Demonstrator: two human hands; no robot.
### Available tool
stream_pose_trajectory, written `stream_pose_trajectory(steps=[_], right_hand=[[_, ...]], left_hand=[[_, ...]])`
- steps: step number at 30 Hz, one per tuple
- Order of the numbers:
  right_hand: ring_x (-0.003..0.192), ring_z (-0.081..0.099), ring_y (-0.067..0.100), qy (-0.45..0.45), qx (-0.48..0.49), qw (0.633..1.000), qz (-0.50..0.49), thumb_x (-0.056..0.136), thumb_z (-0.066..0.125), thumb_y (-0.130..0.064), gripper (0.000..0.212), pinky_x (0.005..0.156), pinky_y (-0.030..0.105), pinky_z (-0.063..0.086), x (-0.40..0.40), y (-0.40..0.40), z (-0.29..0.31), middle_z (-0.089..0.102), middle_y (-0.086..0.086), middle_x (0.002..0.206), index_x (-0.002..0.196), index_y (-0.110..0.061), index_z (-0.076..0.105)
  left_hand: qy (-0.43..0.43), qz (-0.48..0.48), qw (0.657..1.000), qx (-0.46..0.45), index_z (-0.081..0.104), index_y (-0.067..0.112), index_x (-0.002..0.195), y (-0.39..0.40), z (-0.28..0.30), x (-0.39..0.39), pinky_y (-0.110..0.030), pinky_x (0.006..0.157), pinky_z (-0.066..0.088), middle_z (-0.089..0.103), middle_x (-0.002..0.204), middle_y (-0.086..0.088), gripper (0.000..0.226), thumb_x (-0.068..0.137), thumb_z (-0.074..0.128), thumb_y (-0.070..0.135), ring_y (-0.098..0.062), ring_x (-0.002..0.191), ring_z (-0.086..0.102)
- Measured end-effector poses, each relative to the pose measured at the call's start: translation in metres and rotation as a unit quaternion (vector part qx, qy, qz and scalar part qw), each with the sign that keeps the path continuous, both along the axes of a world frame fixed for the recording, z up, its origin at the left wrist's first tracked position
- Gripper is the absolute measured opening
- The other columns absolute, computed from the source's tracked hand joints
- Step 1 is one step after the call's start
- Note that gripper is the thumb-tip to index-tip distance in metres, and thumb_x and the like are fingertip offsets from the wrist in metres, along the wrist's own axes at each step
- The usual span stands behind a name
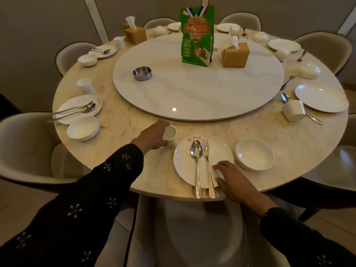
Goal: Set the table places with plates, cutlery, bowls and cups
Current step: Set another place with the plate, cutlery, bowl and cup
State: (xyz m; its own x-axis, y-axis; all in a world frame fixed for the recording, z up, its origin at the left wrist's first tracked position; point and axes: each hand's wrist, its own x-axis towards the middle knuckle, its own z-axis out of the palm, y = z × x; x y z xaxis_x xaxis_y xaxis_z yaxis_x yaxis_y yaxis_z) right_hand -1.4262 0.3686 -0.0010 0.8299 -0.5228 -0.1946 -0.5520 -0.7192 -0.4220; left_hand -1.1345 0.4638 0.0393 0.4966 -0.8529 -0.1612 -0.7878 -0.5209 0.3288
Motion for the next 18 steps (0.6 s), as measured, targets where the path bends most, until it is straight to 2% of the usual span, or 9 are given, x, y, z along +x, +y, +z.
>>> stream_pose_trajectory(steps=[7,10,14,18], right_hand=[[0.135,0.039,0.018,-0.003,0.021,1.0,-0.015,0.096,0.053,-0.023,0.046,0.109,0.03,0.035,0.0,0.001,0.004,0.038,0.0,0.148,0.141,-0.019,0.043],[0.13,0.045,0.018,-0.051,0.043,0.997,-0.044,0.096,0.054,-0.023,0.043,0.107,0.029,0.036,-0.003,0.0,0.013,0.044,0.0,0.145,0.138,-0.02,0.045],[0.126,0.048,0.019,-0.124,0.033,0.988,-0.088,0.094,0.058,-0.023,0.039,0.105,0.03,0.034,-0.012,-0.009,0.032,0.05,0.0,0.137,0.132,-0.023,0.05],[0.124,0.05,0.02,-0.184,0.021,0.972,-0.143,0.093,0.058,-0.022,0.036,0.107,0.037,0.038,-0.027,-0.023,0.055,0.053,0.002,0.134,0.129,-0.019,0.055]], left_hand=[[-0.012,0.002,0.999,0.033,0.03,0.016,0.146,0.004,0.005,-0.005,-0.043,0.097,0.045,0.034,0.146,-0.004,0.083,0.078,0.077,0.027,-0.028,0.126,0.046],[-0.035,0.001,0.998,0.049,0.022,0.015,0.15,0.005,0.012,-0.011,-0.043,0.1,0.043,0.028,0.152,-0.007,0.094,0.076,0.079,0.027,-0.03,0.131,0.04],[-0.038,-0.035,0.999,-0.011,0.025,0.016,0.149,0.0,0.028,-0.029,-0.037,0.106,0.038,0.029,0.153,-0.005,0.089,0.078,0.078,0.025,-0.026,0.137,0.036],[-0.003,-0.072,0.995,-0.072,0.032,0.021,0.146,-0.01,0.047,-0.054,-0.036,0.106,0.04,0.036,0.149,-0.002,0.079,0.081,0.075,0.033,-0.022,0.133,0.041]])
